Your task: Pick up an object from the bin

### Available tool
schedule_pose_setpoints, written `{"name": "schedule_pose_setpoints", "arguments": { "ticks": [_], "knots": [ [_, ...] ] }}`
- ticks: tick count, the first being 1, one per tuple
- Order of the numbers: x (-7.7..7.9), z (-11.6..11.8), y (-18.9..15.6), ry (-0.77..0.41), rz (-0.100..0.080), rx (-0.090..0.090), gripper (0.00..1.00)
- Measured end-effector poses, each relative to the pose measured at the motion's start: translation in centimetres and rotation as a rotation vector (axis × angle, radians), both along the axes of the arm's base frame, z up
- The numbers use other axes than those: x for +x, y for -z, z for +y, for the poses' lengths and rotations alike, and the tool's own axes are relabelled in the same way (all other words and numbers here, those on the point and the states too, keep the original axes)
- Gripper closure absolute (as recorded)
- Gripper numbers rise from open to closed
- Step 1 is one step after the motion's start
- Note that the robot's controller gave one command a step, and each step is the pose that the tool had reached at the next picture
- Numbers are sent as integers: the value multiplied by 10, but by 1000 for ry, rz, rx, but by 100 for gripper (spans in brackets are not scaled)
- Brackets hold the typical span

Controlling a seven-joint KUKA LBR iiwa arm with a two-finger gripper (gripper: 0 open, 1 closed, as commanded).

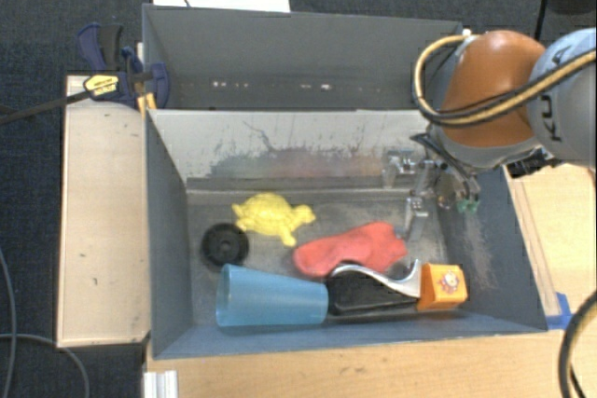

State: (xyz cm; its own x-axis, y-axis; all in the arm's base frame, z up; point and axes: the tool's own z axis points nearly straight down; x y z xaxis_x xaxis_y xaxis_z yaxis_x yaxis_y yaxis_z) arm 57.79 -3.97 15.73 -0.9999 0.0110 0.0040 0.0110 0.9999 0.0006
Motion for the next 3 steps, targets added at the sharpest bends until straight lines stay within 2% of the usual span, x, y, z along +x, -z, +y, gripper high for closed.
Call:
{"name": "schedule_pose_setpoints", "arguments": {
  "ticks": [1, 2, 3],
  "knots": [
    [1, 0, -5, -1, -7, -1, 0],
    [-24, 14, 40, 30, -14, -1, 0],
    [-22, 17, 87, -5, -8, -1, 100]
  ]
}}
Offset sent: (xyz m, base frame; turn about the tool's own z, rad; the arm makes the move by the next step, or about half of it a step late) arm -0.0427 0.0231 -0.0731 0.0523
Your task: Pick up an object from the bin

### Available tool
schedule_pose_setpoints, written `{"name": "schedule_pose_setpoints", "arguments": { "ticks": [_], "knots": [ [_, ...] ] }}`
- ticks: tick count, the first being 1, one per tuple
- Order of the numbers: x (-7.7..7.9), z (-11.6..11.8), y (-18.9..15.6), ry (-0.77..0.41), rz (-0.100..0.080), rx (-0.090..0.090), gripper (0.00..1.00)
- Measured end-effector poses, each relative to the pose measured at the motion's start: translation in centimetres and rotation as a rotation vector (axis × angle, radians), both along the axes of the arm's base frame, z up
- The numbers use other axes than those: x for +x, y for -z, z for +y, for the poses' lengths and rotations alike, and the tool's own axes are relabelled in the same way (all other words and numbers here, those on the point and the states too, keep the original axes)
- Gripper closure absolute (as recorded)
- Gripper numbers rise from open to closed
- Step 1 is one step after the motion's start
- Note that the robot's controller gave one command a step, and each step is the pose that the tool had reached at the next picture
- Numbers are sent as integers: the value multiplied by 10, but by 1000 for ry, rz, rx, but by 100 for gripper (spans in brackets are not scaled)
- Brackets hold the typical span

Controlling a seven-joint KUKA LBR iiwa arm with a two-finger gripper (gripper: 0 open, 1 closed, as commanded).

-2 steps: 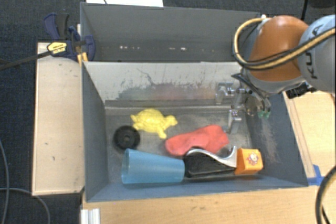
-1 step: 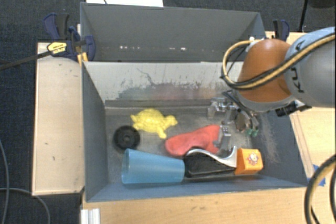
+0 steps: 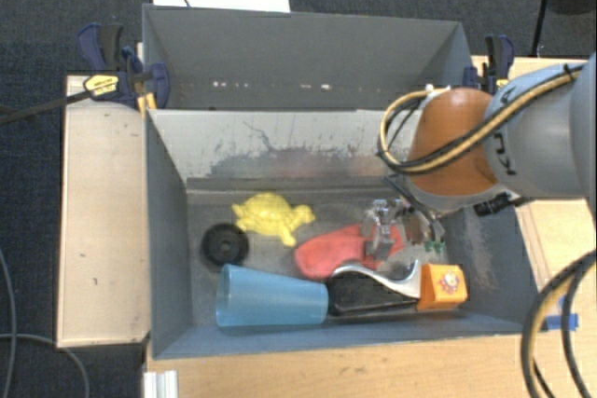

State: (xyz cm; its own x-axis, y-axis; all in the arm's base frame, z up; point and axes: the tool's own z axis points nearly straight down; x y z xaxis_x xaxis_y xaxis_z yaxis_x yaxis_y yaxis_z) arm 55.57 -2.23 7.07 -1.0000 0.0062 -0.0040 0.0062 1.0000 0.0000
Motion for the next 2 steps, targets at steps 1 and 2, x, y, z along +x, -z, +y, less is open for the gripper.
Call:
{"name": "schedule_pose_setpoints", "arguments": {
  "ticks": [1, 2],
  "knots": [
    [0, 0, 0, 0, 0, 0, 100],
    [17, 13, -193, -24, -9, 0, 100]
  ]
}}
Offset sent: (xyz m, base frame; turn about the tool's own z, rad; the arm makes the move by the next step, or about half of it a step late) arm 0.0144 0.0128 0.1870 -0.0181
